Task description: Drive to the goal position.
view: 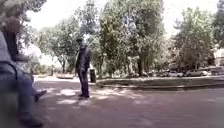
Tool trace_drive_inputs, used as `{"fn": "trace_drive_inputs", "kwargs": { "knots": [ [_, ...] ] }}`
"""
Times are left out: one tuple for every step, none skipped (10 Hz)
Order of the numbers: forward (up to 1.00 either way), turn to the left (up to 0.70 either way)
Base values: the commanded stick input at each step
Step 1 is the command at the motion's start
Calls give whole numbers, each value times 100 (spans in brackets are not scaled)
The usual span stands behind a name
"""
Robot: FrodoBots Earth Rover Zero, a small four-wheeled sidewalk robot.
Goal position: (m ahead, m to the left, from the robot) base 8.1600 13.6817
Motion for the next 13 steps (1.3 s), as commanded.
{"fn": "trace_drive_inputs", "kwargs": {
  "knots": [
    [66,0],
    [65,0],
    [64,0],
    [64,0],
    [61,0],
    [60,0],
    [59,0],
    [59,0],
    [59,0],
    [59,0],
    [58,0],
    [58,54],
    [57,57]
  ]
}}
